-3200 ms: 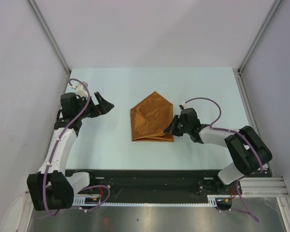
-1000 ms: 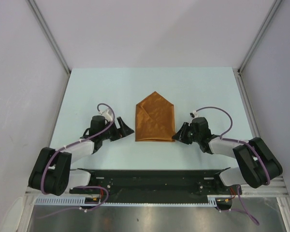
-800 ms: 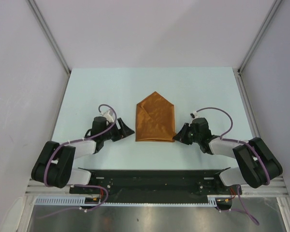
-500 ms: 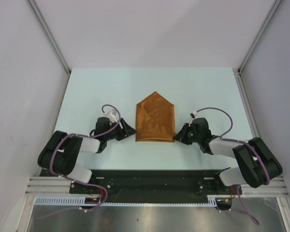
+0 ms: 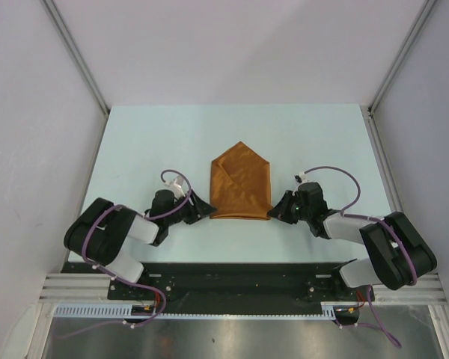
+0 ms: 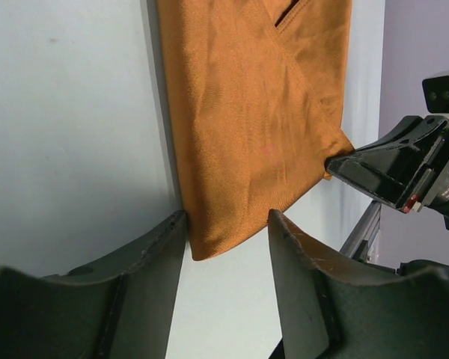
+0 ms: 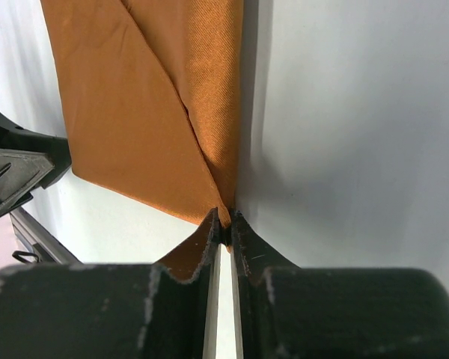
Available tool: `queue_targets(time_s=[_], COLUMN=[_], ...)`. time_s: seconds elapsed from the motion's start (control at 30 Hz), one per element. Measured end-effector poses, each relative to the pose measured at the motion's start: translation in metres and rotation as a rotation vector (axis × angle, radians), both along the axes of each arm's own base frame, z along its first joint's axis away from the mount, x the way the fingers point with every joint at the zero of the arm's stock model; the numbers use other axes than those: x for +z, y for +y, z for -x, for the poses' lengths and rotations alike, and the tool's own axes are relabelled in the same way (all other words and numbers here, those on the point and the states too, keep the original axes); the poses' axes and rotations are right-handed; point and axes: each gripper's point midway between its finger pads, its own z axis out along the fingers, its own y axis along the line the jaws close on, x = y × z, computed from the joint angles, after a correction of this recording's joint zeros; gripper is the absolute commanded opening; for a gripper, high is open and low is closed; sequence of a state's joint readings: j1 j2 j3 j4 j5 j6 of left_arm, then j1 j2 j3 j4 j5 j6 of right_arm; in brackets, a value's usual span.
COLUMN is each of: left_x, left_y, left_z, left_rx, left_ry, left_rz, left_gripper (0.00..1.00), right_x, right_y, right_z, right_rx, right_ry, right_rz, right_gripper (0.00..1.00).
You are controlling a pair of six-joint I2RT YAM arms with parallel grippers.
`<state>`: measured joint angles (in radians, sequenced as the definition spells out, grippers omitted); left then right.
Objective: Fold the napkin, place the utensils inside, and roll it up
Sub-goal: Roll the napkin with the utensil
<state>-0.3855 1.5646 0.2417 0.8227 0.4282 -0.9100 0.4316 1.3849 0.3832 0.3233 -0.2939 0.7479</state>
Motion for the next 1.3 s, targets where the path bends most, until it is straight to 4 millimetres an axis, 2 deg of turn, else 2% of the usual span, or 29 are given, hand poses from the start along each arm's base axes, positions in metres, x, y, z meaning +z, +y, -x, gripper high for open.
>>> queue_targets(time_s=[0.13, 0.4, 0.63, 0.73, 1.0, 1.3], left_x=[-0.002, -0.008, -0.009, -0.008, -0.008, -0.011], left_y=[-0.001, -0.001, 0.0, 0.001, 0.004, 0.001], left_z=[0.0, -0.001, 0.0, 0.003, 0.009, 0.009], left_rx=[0.011, 0.031, 0.034, 0.035, 0.037, 0.026], left_ry=[0.007, 0.03, 0.032, 0.031, 0.035, 0.036], left_rz=[0.007, 0.023, 0.019, 0.014, 0.009, 0.019], left_gripper=[0.43, 0.34, 0.44, 0.45, 0.44, 0.36], right_x=[-0.003, -0.003, -0.003, -0.004, -0.003, -0.003], right_y=[0.001, 0.001, 0.0, 0.0, -0.001, 0.0], right_z=[0.0, 0.0, 0.0, 0.0, -0.001, 0.0], right_rx=[0.003, 0.003, 0.001, 0.0, -0.002, 0.003], right_ry=[0.008, 0.012, 0.012, 0.012, 0.012, 0.011], right_rz=[-0.002, -0.005, -0.005, -0.005, -0.006, -0.01], right_gripper=[0.12, 0.12, 0.12, 0.12, 0.12, 0.12])
